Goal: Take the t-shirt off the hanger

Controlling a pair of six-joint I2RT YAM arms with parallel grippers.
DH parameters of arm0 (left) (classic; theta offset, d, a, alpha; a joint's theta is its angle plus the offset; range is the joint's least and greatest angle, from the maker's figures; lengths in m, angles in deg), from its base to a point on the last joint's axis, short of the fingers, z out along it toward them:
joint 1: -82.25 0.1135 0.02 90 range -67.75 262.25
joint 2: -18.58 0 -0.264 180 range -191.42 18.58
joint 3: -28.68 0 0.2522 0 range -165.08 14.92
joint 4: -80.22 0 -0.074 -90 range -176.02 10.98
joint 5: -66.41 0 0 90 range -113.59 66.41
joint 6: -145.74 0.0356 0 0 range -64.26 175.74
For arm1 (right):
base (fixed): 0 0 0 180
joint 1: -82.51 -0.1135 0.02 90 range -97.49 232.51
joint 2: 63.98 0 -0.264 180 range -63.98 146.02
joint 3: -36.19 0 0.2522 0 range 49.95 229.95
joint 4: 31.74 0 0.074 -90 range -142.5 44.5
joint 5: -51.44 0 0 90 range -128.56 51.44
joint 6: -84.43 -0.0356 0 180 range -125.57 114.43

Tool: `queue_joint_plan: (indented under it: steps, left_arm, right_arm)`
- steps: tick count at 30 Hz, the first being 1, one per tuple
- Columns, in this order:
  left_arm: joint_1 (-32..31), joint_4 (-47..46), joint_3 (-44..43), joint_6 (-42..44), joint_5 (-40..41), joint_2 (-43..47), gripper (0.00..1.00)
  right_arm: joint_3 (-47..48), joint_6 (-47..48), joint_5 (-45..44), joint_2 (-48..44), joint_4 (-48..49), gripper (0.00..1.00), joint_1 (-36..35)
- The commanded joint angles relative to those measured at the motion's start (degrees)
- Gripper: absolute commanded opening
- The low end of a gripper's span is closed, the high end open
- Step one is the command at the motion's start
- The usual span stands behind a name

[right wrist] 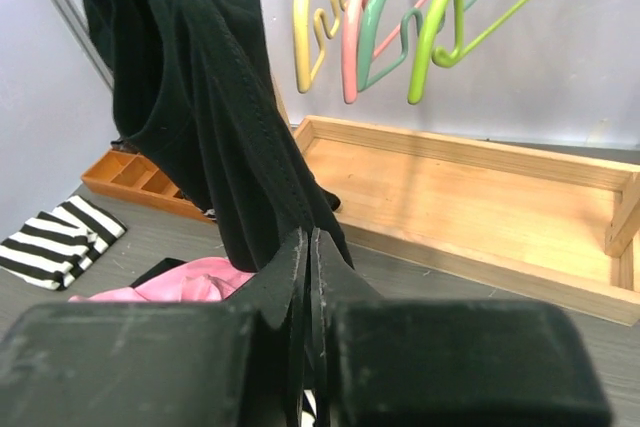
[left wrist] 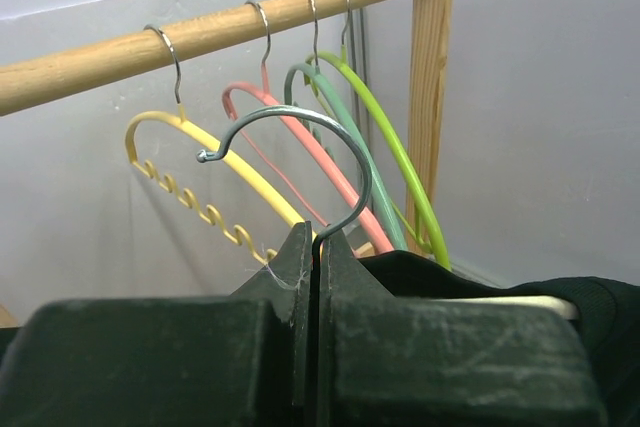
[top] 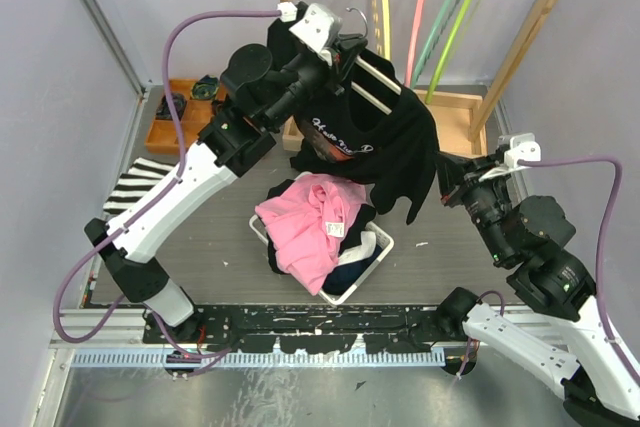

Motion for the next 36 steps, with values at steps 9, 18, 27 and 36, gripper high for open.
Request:
queue_joint_plan:
  steps: [9,18,27,36]
  left_arm:
    - [0.2,-1.9,-3.2,-0.4,3.9,3.3,0.00]
    - [1.5,-1.8,-4.2,-0.2,6.9,4.1,0.00]
    - [1.7,-2.3,-3.1,-1.7,5.0,4.3,0.00]
    - [1.7,-2.3,6.9,-5.3,-1.3,9.0,0.00]
  right_arm:
    - [-3.5,-3.4,-11.4,-5.8,-0.6,0.01,-0.1]
    - [-8.2,-9.1,-18.8,-12.3,-6.1,0.01,-0.1]
    - [-7.1,-8.2,-16.4,-11.1,-7.4,0.01,-0.1]
    - [-2.1,-2.8,-1.8,-10.1,-3.8,0.55,-0.1]
